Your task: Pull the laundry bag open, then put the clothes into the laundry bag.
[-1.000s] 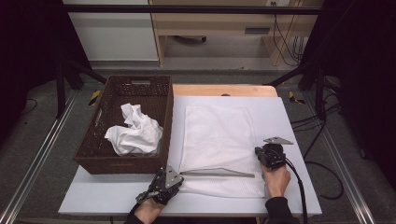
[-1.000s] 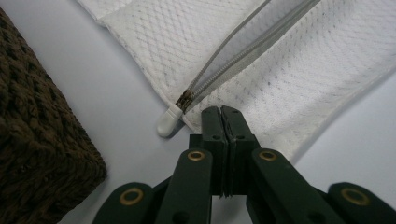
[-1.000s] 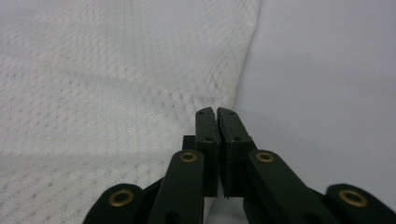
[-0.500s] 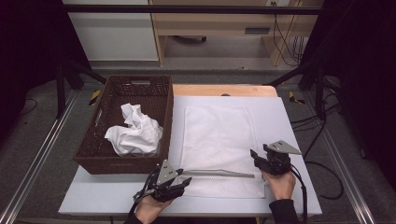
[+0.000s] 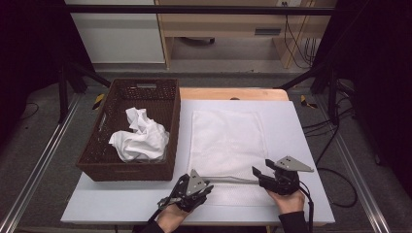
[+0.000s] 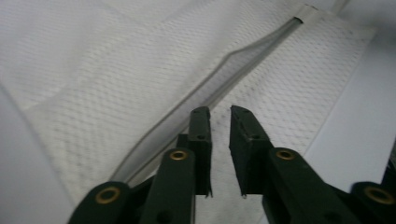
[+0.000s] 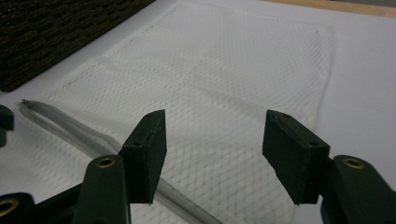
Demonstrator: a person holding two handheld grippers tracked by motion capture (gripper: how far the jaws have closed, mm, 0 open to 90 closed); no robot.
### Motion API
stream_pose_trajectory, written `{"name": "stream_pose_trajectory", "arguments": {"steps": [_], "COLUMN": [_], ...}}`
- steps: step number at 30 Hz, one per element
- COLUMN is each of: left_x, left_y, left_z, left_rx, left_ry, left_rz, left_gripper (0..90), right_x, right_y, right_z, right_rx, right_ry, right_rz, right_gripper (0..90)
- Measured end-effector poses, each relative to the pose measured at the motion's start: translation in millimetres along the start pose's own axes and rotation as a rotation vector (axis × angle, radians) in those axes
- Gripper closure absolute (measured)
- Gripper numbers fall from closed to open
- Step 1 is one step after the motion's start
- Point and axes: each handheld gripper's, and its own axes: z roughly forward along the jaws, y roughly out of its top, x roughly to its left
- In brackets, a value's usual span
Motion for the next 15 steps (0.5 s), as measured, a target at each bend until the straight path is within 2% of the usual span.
{"name": "stream_pose_trajectory", "arguments": {"steps": [3,6,12,15], "left_x": [-3.8,-6.9,-5.4,-7.6], "left_y": [0.3,-2.4,-8.9,-10.2], "left_z": [6.6,11.5,18.7,19.6], "left_rx": [0.016,0.036,0.066,0.063], "left_ry": [-0.021,-0.023,-0.037,-0.029], "left_rz": [-0.001,0.027,0.019,0.039], "left_gripper": [85.3,88.6,89.0,89.0], "right_x": [7.1,14.1,27.7,34.5], "right_y": [-2.0,-2.3,-5.8,-8.5], "right_z": [2.8,7.7,22.7,30.7], "right_rx": [0.012,0.019,0.063,0.098], "right_ry": [0.014,0.033,0.086,0.101], "right_rz": [-0.009,-0.025,-0.050,-0.073], "right_gripper": [39.9,39.9,41.6,43.8]}}
